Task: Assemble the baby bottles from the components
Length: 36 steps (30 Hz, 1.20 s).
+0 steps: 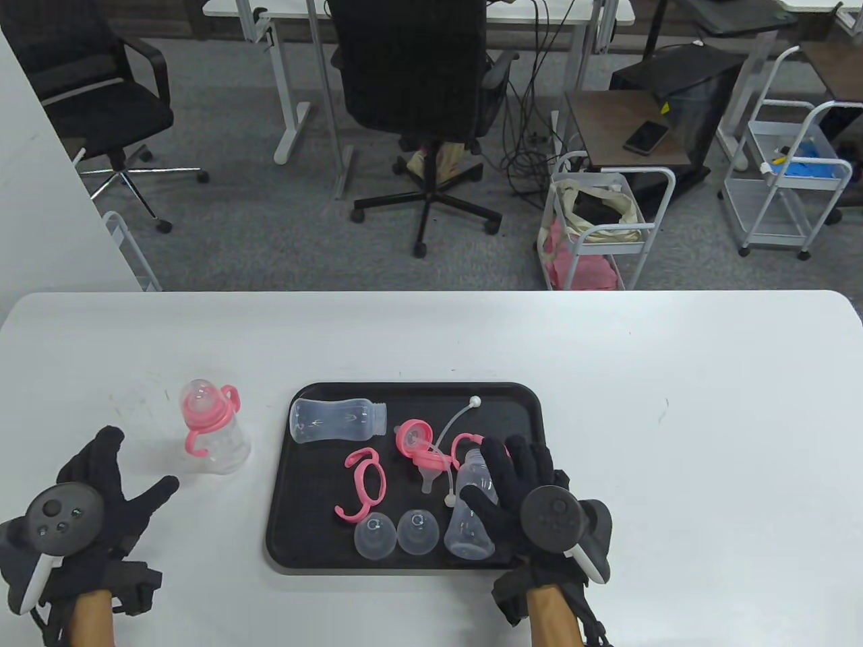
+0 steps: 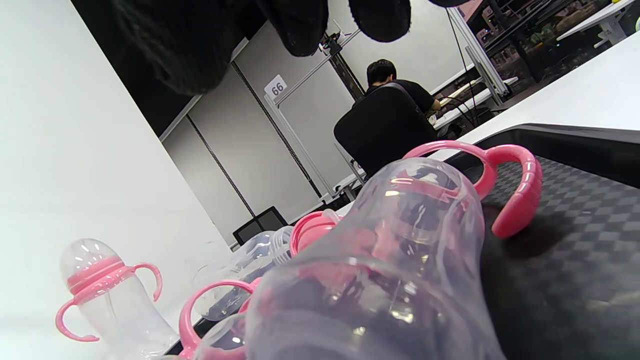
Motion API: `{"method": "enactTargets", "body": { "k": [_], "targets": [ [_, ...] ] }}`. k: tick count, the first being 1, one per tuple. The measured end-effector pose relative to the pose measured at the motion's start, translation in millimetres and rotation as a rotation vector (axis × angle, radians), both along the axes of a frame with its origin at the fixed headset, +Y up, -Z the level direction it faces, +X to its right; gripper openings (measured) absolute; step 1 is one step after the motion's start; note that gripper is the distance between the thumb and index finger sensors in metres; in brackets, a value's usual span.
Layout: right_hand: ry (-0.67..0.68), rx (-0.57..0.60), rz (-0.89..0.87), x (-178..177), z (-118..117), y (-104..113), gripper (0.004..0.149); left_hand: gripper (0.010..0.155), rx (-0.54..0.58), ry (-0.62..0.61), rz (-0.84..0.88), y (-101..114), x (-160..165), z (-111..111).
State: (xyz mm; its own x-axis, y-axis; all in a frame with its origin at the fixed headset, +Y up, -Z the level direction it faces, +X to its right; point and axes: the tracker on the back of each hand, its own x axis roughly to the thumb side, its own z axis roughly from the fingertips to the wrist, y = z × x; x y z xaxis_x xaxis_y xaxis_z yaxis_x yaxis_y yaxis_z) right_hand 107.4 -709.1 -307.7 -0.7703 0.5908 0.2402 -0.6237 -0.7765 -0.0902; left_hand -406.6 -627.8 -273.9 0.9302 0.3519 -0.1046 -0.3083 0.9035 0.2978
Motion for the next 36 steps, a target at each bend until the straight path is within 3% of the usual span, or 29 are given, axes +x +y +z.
{"method": "enactTargets", "body": {
  "k": [8, 16, 24, 31, 36],
  "targets": [
    [-0.004, 0.033, 0.007, -2, 2, 5, 0.074, 0.094, 0.111, -0.203, -0.129, 47, 79, 6],
    [-0.008, 0.045, 0.001, -1, 2, 6, 0.074, 0.089, 0.031, -0.42, -0.328, 55, 176, -22],
    [-0.011, 0.05, -0.02, 1, 3, 7, 0.073, 0.084, -0.111, -0.467, -0.462, 31, 227, -74],
    [-0.021, 0.045, -0.035, 4, 2, 7, 0.073, 0.084, -0.298, -0.424, -0.542, -5, 239, -135],
    [-0.033, 0.034, -0.045, 8, 1, 5, 0.073, 0.088, -0.47, -0.371, -0.589, -44, 239, -177]
  ]
}}
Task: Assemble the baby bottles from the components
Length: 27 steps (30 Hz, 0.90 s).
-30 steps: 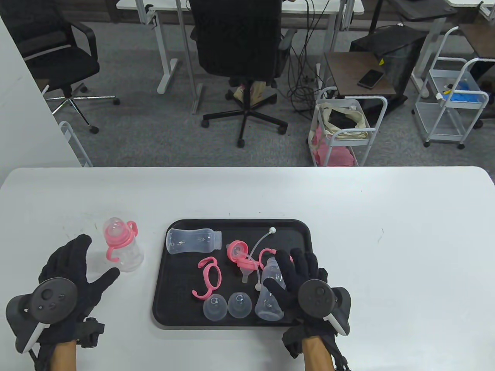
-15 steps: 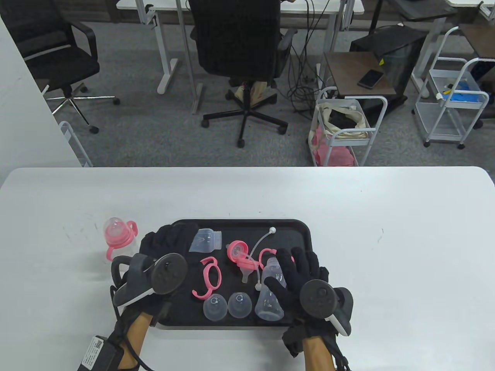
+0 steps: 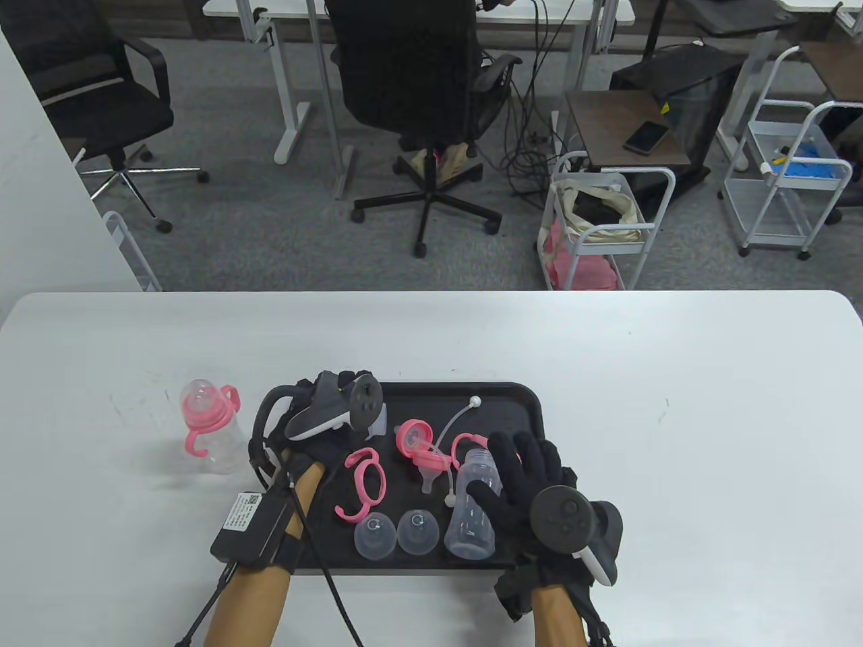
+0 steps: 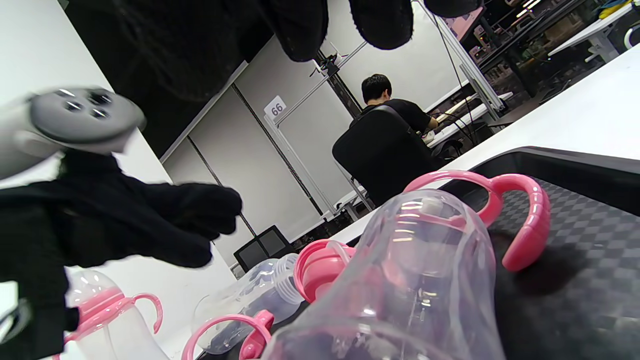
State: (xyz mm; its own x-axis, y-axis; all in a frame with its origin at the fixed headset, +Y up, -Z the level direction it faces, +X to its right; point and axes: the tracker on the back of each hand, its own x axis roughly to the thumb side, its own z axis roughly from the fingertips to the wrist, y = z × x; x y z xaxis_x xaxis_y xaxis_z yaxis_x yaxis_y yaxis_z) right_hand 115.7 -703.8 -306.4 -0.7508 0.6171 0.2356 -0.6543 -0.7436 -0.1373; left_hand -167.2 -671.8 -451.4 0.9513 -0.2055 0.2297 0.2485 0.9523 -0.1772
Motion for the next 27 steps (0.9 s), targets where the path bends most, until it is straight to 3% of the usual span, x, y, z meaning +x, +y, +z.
{"method": "enactTargets", "body": {
  "k": [5, 10, 16, 21, 27],
  "targets": [
    [0.003, -0.004, 0.009, 0, 0, 0, 0.073, 0.095, -0.092, 0.084, -0.084, -34, -3, -27],
    [0.0, -0.002, 0.003, 1, 0, 1, 0.073, 0.098, -0.145, 0.098, -0.15, -58, -5, -39],
    [0.001, -0.005, 0.0, 2, 0, 1, 0.073, 0.098, -0.047, 0.075, -0.2, -62, -1, -39],
    [0.003, 0.0, -0.008, 2, 1, 2, 0.073, 0.099, 0.03, 0.06, -0.159, -37, -1, -26],
    [0.01, -0.001, -0.017, 1, 1, 2, 0.073, 0.101, 0.197, 0.006, -0.005, 23, -3, 10]
  ]
}}
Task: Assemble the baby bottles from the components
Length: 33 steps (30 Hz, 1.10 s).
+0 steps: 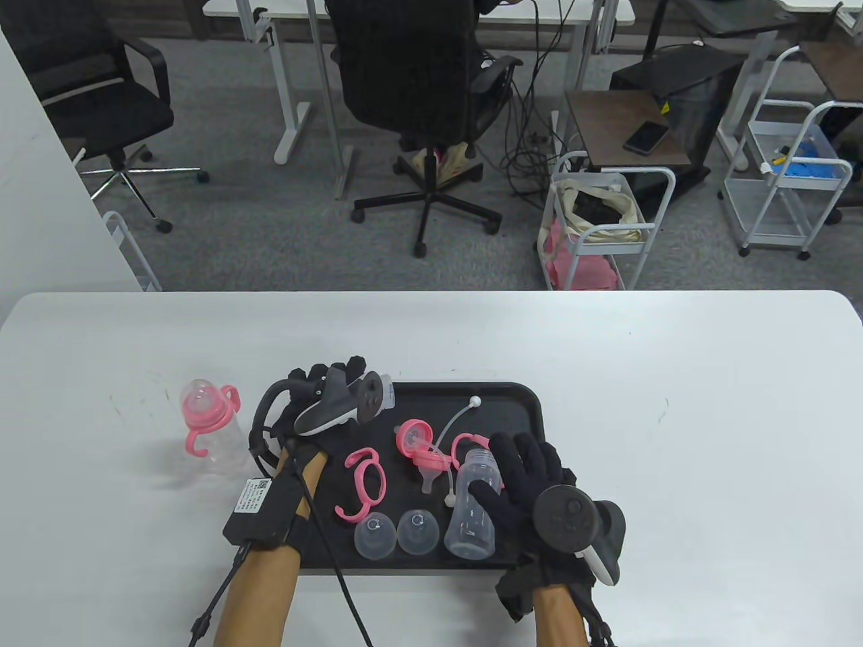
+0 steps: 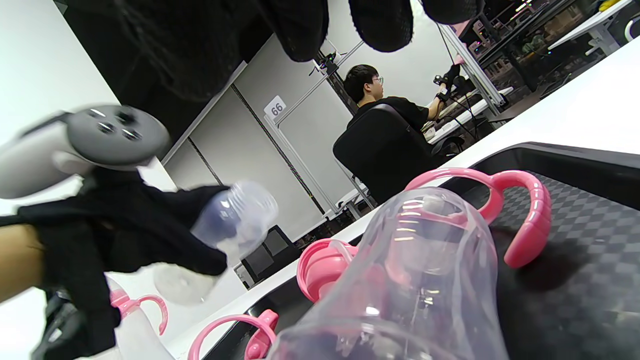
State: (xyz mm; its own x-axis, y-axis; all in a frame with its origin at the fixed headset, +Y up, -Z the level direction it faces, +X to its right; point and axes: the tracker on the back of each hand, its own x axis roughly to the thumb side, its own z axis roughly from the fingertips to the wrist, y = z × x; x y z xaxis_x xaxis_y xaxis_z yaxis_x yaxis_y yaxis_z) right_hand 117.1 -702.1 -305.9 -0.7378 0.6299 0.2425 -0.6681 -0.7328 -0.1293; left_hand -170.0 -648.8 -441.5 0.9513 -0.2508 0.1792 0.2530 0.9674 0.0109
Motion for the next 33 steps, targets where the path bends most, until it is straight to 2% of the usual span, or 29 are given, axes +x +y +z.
{"method": "enactTargets", "body": {
  "k": [6, 10, 13, 17, 21, 25, 29, 32, 33],
  "targets": [
    [0.01, 0.009, 0.002, -1, 0, 0, 0.072, 0.101, 0.141, -0.103, 0.273, 47, -8, 46],
    [0.021, 0.0, 0.008, -4, 0, -2, 0.072, 0.101, 0.161, -0.171, 0.46, 62, -17, 73],
    [0.028, -0.004, 0.024, -5, -1, -3, 0.073, 0.101, 0.166, -0.227, 0.546, 65, -28, 93],
    [0.019, 0.005, 0.026, -4, 0, -2, 0.072, 0.099, 0.173, -0.217, 0.651, 52, -49, 111],
    [0.008, 0.007, 0.033, -4, 0, -3, 0.072, 0.099, 0.123, -0.247, 0.736, 29, -69, 122],
    [-0.006, 0.004, 0.033, -3, 0, -2, 0.072, 0.099, 0.062, -0.255, 0.743, 8, -85, 129],
    [-0.024, 0.017, 0.026, 0, 1, 0, 0.072, 0.099, 0.085, -0.248, 0.721, -7, -94, 134],
    [-0.031, 0.024, 0.016, 2, 2, 2, 0.072, 0.099, 0.15, -0.219, 0.79, -24, -100, 138],
    [-0.035, 0.025, 0.022, 2, 2, 2, 0.073, 0.098, 0.132, -0.215, 0.789, -26, -101, 139]
  ]
}}
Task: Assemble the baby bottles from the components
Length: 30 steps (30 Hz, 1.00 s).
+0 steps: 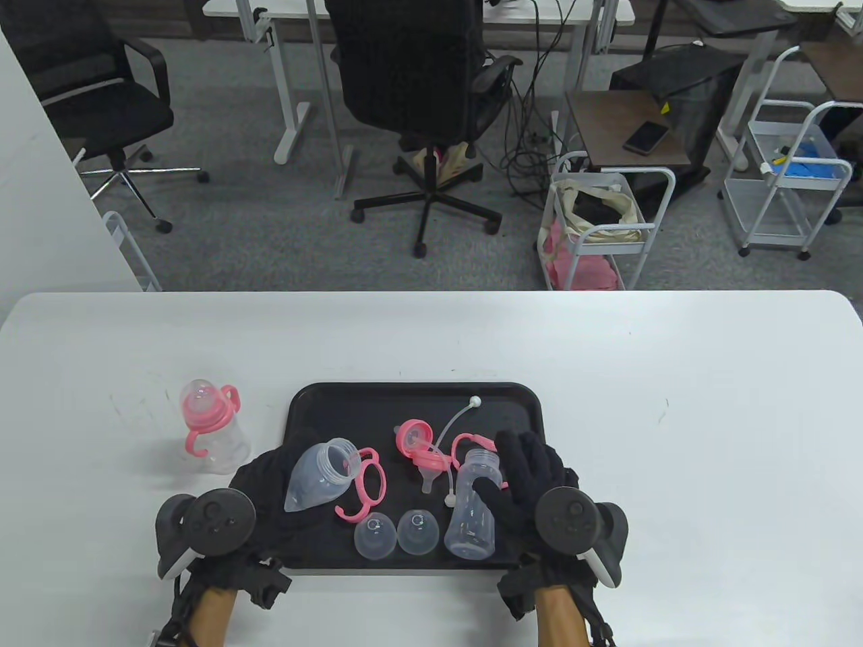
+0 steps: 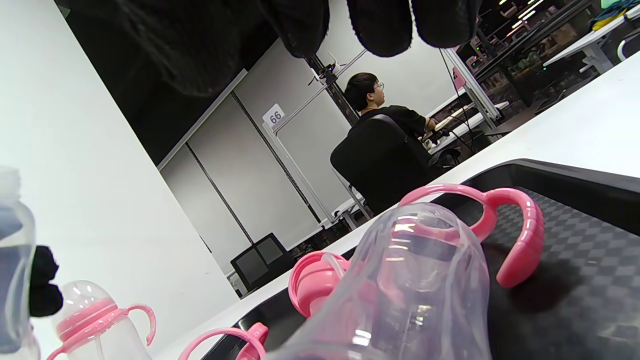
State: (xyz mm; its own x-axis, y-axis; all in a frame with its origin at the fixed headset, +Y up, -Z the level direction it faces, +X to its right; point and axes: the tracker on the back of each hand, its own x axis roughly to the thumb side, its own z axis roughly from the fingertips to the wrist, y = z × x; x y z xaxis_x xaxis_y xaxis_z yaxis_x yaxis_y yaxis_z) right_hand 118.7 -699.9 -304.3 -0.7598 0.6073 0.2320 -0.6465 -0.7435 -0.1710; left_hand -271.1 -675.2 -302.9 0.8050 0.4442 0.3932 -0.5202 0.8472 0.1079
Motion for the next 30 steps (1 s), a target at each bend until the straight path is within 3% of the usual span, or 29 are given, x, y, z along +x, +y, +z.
{"method": "enactTargets", "body": {
  "k": [10, 16, 20, 24, 30],
  "targets": [
    [-0.084, 0.014, -0.008, 3, 2, 5, 0.073, 0.098, -0.008, 0.062, -0.061, -19, -10, -1],
    [-0.168, -0.03, -0.062, 17, -3, 6, 0.062, 0.098, -0.029, 0.064, -0.048, -25, -13, -5],
    [-0.225, -0.171, -0.068, 29, -22, 8, 0.055, 0.099, -0.024, 0.057, -0.056, -24, -12, -6],
    [-0.234, -0.338, 0.048, 35, -50, 3, 0.052, 0.099, -0.017, 0.045, -0.059, -23, -11, -7],
    [-0.207, -0.582, 0.139, 37, -88, -20, 0.053, 0.099, -0.014, 0.036, -0.053, -23, -11, -7]
  ]
}}
